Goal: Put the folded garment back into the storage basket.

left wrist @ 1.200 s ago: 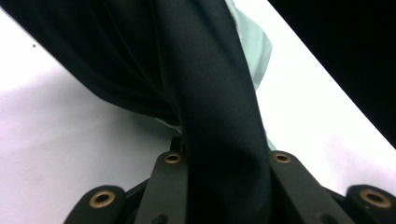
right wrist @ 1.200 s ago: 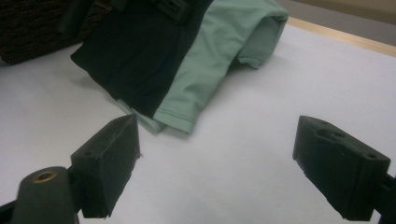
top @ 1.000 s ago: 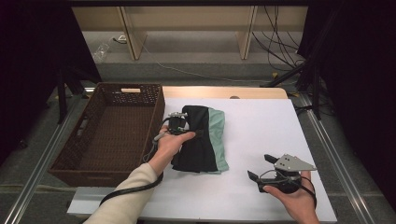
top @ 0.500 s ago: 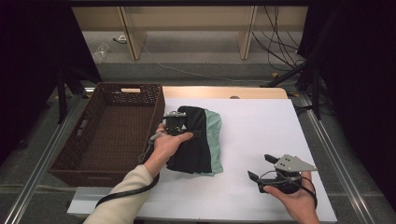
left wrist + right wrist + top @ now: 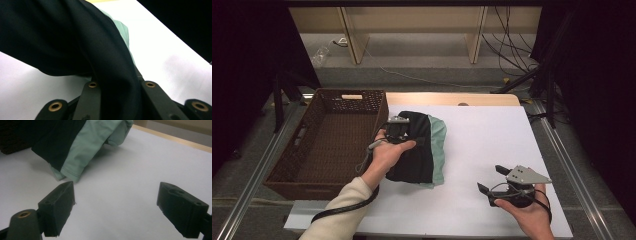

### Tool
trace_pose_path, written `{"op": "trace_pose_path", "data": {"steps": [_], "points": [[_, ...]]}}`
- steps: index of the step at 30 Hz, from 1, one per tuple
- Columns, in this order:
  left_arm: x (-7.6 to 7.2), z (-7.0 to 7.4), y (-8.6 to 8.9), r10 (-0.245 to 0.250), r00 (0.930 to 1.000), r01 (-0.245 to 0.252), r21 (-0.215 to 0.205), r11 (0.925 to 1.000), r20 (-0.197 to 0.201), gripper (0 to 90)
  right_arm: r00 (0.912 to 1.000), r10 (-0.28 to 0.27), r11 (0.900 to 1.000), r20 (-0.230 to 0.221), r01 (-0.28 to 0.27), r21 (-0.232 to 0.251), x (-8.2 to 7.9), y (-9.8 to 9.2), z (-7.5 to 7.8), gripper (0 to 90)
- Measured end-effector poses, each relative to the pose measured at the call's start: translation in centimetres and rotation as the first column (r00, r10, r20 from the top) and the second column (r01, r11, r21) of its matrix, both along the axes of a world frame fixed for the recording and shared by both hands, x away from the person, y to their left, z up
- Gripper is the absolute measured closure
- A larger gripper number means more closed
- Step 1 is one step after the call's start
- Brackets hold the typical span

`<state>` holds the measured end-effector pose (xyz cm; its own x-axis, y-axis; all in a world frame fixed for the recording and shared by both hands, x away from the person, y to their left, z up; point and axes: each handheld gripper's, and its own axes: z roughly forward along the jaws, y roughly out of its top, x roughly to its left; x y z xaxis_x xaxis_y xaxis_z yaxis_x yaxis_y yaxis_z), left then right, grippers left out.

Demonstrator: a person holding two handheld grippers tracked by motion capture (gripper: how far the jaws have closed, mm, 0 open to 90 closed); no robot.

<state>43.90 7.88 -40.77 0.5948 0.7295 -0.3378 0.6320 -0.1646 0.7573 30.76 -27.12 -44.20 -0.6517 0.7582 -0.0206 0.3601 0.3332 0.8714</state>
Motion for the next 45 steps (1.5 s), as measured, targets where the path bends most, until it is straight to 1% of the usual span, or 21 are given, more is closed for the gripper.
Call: {"op": "trace_pose_path", "data": {"steps": [5,11,20,24,30,38,42,45], "points": [[-0.2,0.6,0.1,-0.001,1.0000,0.001,0.000,1.0000,0.010,77.3,1.0000,-0.001,1.000,0.001,0.001,0.000,0.0,0.0,0.0,15.6],[-0.5,1.1,0.2,0.000,0.9997,-0.001,0.020,0.9998,0.026,77.3,1.0000,-0.005,1.000,0.003,0.005,0.002,0.0,0.0,0.0,15.6],[-0.9,1.9,0.3,-0.007,0.9993,0.007,0.018,0.9998,0.037,77.3,1.0000,-0.007,1.000,0.004,0.007,0.003,0.0,0.0,0.0,15.6],[-1.0,2.1,0.4,-0.001,0.9989,0.000,0.022,0.9997,0.046,77.3,1.0000,-0.005,1.000,0.004,0.005,0.002,0.0,0.0,0.0,15.6],[-1.2,2.5,0.8,0.003,0.9990,-0.004,0.020,0.9998,0.044,77.3,1.0000,-0.005,1.000,0.002,0.005,0.005,0.0,0.0,0.0,15.7],[-1.5,3.1,1.1,0.007,0.9981,-0.009,0.035,0.9994,0.061,77.3,1.0000,-0.006,1.000,0.001,0.006,0.003,0.0,0.0,0.0,15.7],[-1.5,3.1,1.4,0.011,0.9985,-0.013,0.035,0.9993,0.054,77.3,1.0000,-0.007,1.000,0.001,0.007,0.006,0.0,-0.1,0.0,15.7],[-1.6,3.2,1.5,0.010,0.9984,-0.012,0.036,0.9993,0.056,77.3,1.0000,-0.007,1.000,0.001,0.007,0.006,0.0,-0.1,0.0,15.7]]}}
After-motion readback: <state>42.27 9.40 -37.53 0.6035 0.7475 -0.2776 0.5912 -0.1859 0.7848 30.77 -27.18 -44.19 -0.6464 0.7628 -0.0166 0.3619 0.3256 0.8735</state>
